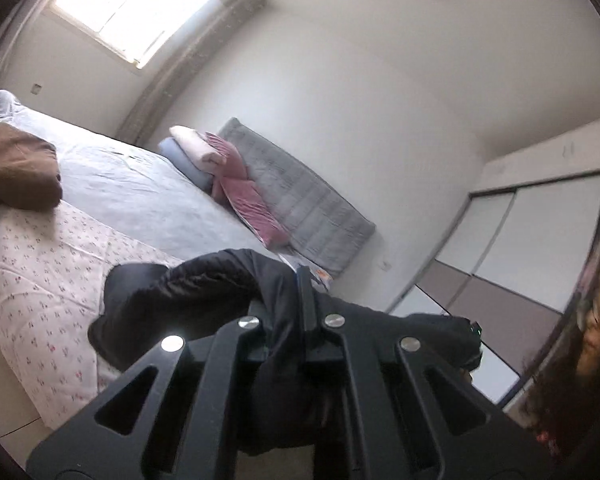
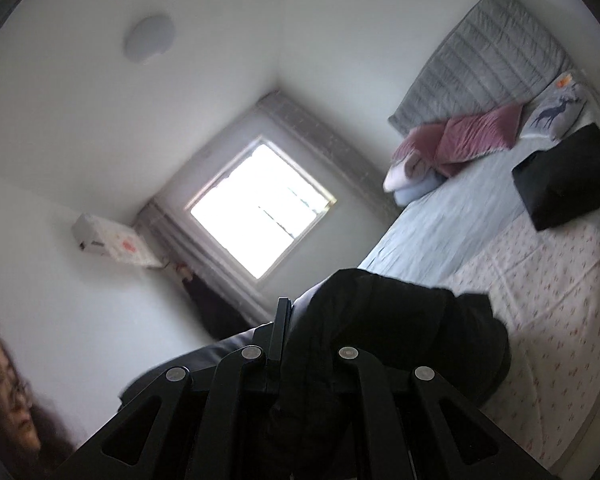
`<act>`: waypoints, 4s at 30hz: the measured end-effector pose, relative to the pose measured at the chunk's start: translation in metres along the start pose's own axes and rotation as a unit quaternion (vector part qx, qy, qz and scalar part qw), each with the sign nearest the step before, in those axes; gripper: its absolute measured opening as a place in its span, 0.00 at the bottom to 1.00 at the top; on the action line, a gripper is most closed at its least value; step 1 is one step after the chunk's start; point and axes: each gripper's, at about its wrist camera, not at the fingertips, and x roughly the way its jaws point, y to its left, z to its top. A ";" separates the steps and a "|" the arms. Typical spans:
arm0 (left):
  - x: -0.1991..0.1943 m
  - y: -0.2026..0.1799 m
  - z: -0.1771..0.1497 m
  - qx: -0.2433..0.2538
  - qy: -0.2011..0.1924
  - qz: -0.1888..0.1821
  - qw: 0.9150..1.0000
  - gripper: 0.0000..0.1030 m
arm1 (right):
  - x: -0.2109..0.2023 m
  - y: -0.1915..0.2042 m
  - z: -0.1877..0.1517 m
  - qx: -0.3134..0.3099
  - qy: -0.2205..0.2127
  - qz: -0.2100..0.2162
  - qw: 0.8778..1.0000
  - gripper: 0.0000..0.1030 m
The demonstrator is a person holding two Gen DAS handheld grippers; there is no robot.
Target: Fold large clothes
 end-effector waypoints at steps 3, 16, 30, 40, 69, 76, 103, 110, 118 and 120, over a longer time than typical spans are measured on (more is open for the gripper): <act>0.036 0.028 0.022 -0.033 -0.009 0.009 0.999 0.05 | 0.030 -0.019 0.017 0.032 -0.003 -0.017 0.999 0.07; 0.263 0.178 0.071 -0.093 0.037 0.225 0.969 0.08 | 0.249 -0.187 0.060 0.224 0.019 -0.141 0.964 0.08; 0.333 0.303 0.023 -0.200 0.150 0.272 0.929 0.22 | 0.305 -0.355 -0.022 0.398 0.050 -0.207 0.892 0.60; 0.278 0.230 0.069 -0.106 0.116 0.277 0.948 0.81 | 0.292 -0.242 0.036 0.184 0.130 -0.188 0.956 0.88; 0.411 0.090 0.053 0.079 0.137 0.228 0.961 0.06 | 0.428 -0.040 -0.012 -0.246 0.120 -0.259 0.926 0.05; 0.474 0.159 0.040 0.057 0.146 0.317 0.935 0.08 | 0.458 -0.033 -0.020 -0.201 0.149 -0.233 0.940 0.56; 0.487 0.223 0.005 0.149 0.254 0.431 0.853 0.66 | 0.540 -0.181 -0.082 -0.175 0.323 -0.400 0.840 0.70; 0.455 0.273 0.016 0.168 0.249 0.509 0.806 0.68 | 0.468 -0.253 -0.031 -0.122 0.293 -0.491 0.811 0.71; 0.407 0.248 0.043 0.169 0.220 0.518 0.809 0.67 | 0.396 -0.256 -0.006 -0.102 0.253 -0.547 0.791 0.71; 0.407 0.208 0.040 0.173 0.207 0.476 0.837 0.68 | 0.392 -0.225 -0.006 -0.092 0.232 -0.509 0.824 0.72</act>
